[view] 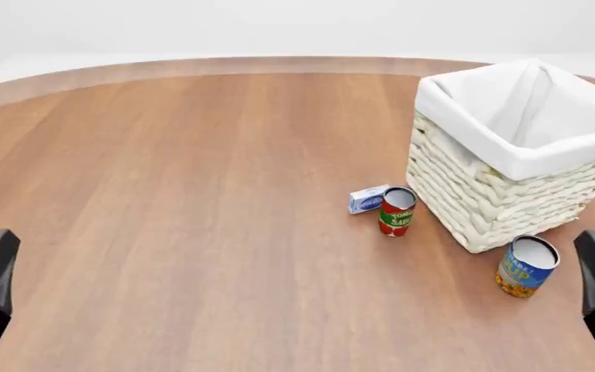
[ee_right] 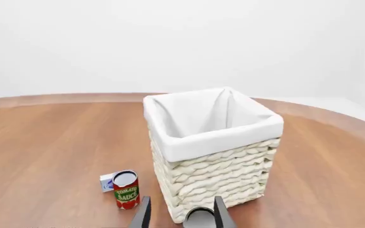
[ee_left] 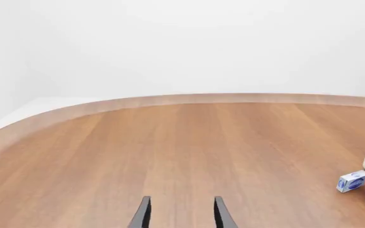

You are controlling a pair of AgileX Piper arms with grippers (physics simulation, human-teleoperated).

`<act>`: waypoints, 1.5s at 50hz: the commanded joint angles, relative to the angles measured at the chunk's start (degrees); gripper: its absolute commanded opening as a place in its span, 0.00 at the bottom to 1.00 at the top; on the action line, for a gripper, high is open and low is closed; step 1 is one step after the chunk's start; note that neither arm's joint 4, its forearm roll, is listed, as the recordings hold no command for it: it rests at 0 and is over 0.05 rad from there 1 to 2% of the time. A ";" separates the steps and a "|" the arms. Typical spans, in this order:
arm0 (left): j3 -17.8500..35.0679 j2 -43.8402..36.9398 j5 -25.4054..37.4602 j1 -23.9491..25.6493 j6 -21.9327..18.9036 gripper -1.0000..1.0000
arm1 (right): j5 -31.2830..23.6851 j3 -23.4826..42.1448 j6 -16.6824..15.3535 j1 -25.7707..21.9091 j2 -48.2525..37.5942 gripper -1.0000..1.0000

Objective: Pick up the alphabet soup and the cream cheese box, and put them in the basket.

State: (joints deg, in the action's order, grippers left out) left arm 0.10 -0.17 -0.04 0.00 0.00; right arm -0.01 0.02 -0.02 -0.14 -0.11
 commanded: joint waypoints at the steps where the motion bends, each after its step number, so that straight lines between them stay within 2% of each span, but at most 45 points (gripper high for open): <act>1: 0.15 -0.26 -0.07 0.00 0.00 1.00 | -0.16 0.02 -0.36 -0.47 -0.09 1.00; 17: 0.15 -0.26 -0.07 0.00 0.00 1.00 | 0.82 0.29 -3.02 -0.08 -1.96 1.00; 24: 0.15 -0.26 -0.07 0.00 0.00 1.00 | 5.04 1.95 -4.45 -2.42 -9.67 1.00; 26: 0.15 -0.26 -0.07 0.00 0.00 1.00 | 7.68 2.28 -5.96 -3.63 -13.47 1.00; 28: 0.15 -0.26 -0.07 0.00 0.00 1.00 | 8.11 2.52 -5.90 -3.73 -14.16 1.00; 29: 0.15 -0.26 -0.07 0.00 0.00 1.00 | 8.56 4.42 -7.16 -4.07 -16.71 1.00; 32: 0.15 -0.26 -0.07 0.00 0.00 1.00 | 7.96 5.48 -6.59 -4.76 -16.89 1.00; 37: 0.15 -0.26 -0.07 0.00 0.00 1.00 | 10.76 6.37 -7.37 -5.15 -20.98 1.00; 40: 0.15 -0.26 -0.07 0.00 0.00 1.00 | 10.18 7.89 -9.79 -5.69 -21.43 1.00; 42: 0.15 -0.26 -0.07 0.00 0.00 1.00 | 7.52 10.95 -9.66 -5.85 -21.91 1.00; 45: 0.15 -0.26 -0.07 0.00 0.00 1.00 | 8.39 12.19 -10.78 -6.13 -25.90 1.00; 47: 0.15 -0.26 -0.07 0.00 0.00 1.00 | 6.75 14.89 -8.62 -5.85 -28.28 1.00; 53: 0.15 -0.26 -0.07 0.00 0.00 1.00 | 6.67 17.32 -11.38 -6.88 -30.33 1.00; 56: 0.15 -0.26 -0.07 0.00 0.00 1.00 | 6.72 17.09 -11.72 -7.41 -30.36 1.00; 62: 0.15 -0.26 -0.07 0.00 0.00 1.00 | 5.36 21.02 -12.82 -8.39 -33.09 1.00; 67: 0.15 -0.26 -0.07 0.00 0.00 1.00 | 4.17 24.53 -15.77 -10.17 -36.80 1.00; 69: 0.15 -0.26 -0.07 0.00 0.00 1.00 | 3.56 25.91 -15.42 -9.96 -37.69 1.00; 71: 0.15 -0.26 -0.07 0.00 0.00 1.00 | 3.16 27.01 -16.57 -10.25 -39.30 1.00; 72: 0.15 -0.26 -0.07 0.00 0.00 1.00 | 3.31 27.55 -18.44 -9.90 -40.12 1.00; 75: 0.15 -0.26 -0.07 0.00 0.00 1.00 | 2.16 29.98 -18.69 -9.79 -41.14 1.00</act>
State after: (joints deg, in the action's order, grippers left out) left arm 0.25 -0.43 -0.11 0.00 0.00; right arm 4.26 23.88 -15.19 -9.08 -35.99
